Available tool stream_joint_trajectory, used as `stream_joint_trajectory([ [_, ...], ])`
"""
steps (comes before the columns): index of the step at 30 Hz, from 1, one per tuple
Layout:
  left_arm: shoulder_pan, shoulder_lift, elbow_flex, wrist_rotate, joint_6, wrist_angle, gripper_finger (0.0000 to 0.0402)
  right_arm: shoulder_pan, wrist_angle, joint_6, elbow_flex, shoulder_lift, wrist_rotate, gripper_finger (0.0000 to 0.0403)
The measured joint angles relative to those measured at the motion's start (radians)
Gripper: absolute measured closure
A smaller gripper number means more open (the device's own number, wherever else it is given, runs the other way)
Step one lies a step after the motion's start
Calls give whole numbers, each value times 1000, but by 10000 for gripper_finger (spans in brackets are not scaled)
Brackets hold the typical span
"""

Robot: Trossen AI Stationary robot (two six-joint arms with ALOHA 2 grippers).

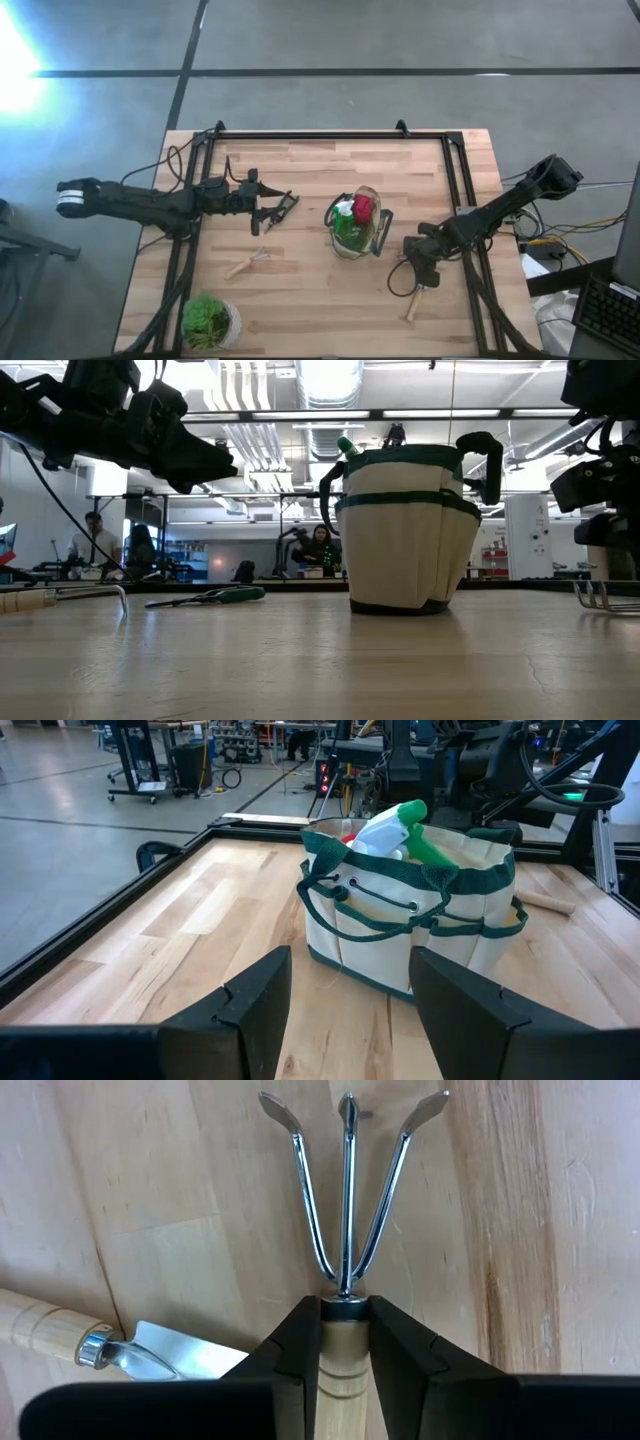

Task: Pick & Place Garden tools in Gardening bag
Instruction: Put the right hand rake into the pocket of the gardening bag

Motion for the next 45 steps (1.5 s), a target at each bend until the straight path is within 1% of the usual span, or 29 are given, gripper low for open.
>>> stream_joint_trajectory([
  [20,0,0,0,0,0,0,195,0,-12,-5,21,2,0,344],
  [33,0,0,0,0,0,0,195,0,-34,-12,28,-6,18,344],
  [39,0,0,0,0,0,0,195,0,-106,-11,52,-49,20,344],
  [45,0,0,0,0,0,-7,195,0,-159,-10,85,-130,30,344],
])
